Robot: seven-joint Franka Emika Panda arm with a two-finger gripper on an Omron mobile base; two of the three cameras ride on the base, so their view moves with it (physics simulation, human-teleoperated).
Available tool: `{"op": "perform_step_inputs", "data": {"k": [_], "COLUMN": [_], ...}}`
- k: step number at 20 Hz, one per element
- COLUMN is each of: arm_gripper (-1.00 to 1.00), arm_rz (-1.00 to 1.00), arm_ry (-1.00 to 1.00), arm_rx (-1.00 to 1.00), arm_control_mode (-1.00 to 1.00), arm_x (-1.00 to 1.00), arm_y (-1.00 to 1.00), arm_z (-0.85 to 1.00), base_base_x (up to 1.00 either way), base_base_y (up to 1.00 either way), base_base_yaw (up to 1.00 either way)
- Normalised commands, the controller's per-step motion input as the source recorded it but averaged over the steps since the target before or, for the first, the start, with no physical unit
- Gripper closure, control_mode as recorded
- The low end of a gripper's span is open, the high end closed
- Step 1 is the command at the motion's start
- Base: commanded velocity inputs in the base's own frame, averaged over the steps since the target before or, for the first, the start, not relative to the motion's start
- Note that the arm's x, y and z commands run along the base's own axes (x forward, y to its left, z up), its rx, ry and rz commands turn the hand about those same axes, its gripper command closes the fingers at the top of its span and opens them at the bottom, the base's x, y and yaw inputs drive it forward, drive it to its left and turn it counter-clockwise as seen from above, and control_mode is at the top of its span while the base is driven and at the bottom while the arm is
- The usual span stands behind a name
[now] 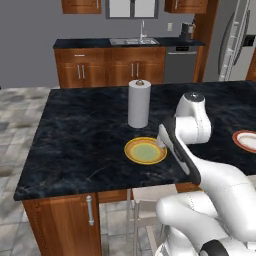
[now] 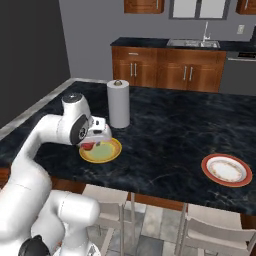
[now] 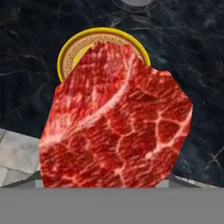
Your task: Transport the steak and cucumber to the fridge. Place the steak on the rack containing meat and place the cucumber on the rack containing the vegetable, ensuring meats and vegetables are on different racks.
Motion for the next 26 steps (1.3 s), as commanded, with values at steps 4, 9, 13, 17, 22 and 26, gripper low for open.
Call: {"op": "perform_step_inputs", "data": {"k": [4,9,13,17,22,26], "arm_gripper": [1.0,1.0,1.0,1.0,1.0,1.0], "arm_rz": [-0.2,-0.06,-0.04,-0.02,-0.01,0.0], "arm_ry": [-0.18,-0.15,-0.04,0.0,0.0,0.0], "arm_rx": [0.0,0.0,0.0,0.0,0.01,0.01], "arm_control_mode": [-1.0,-1.0,-1.0,-1.0,-1.0,-1.0], "arm_x": [-0.86,-0.84,-0.68,-0.54,-0.35,-0.31], "arm_y": [0.0,0.0,0.01,0.0,0.0,0.0], "arm_z": [0.77,0.93,0.89,0.64,0.51,0.37], "base_base_x": [0.0,0.0,0.0,0.0,0.0,0.0], "base_base_y": [0.0,0.0,0.0,0.0,0.0,0.0], "base_base_yaw": [0.0,0.0,0.0,0.0,0.0,0.0]}}
